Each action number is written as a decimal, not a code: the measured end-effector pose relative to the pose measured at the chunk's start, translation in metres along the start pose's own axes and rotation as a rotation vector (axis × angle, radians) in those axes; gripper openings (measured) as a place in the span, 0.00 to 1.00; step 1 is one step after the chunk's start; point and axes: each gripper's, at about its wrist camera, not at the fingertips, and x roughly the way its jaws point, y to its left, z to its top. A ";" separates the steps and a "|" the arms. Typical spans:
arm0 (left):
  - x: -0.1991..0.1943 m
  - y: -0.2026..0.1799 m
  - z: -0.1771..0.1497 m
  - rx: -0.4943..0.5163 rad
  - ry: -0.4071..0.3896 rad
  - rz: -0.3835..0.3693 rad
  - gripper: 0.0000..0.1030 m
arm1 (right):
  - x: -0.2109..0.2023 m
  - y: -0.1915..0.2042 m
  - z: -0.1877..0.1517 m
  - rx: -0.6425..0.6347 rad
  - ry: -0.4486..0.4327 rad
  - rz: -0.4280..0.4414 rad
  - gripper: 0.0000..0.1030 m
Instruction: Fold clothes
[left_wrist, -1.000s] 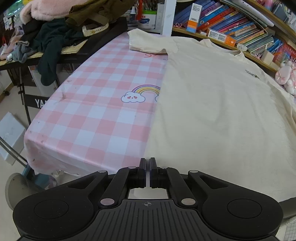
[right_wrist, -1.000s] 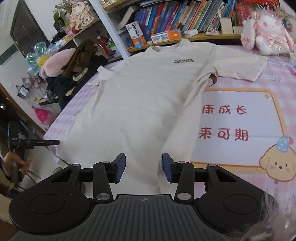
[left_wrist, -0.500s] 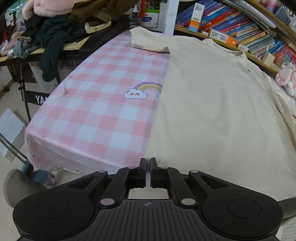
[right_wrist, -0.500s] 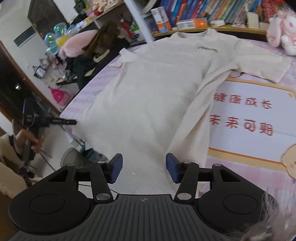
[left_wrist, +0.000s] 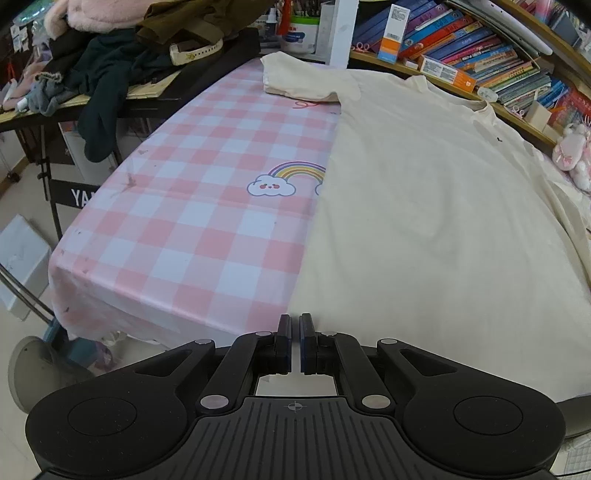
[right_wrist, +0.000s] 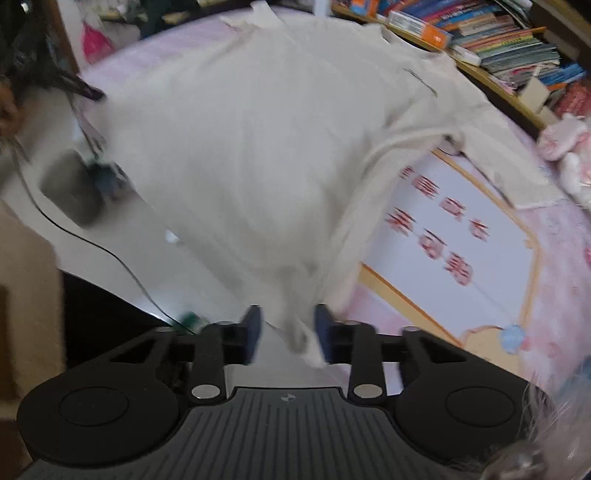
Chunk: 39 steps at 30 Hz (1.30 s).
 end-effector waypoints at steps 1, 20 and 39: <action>0.000 -0.002 0.000 0.007 -0.002 0.005 0.05 | -0.001 -0.007 -0.002 0.048 -0.008 -0.012 0.05; -0.045 0.026 -0.001 -0.064 -0.031 0.014 0.00 | -0.004 -0.034 -0.013 0.081 -0.073 0.012 0.44; -0.029 0.022 -0.010 -0.075 0.005 -0.038 0.11 | -0.010 -0.087 -0.039 0.730 -0.138 0.197 0.06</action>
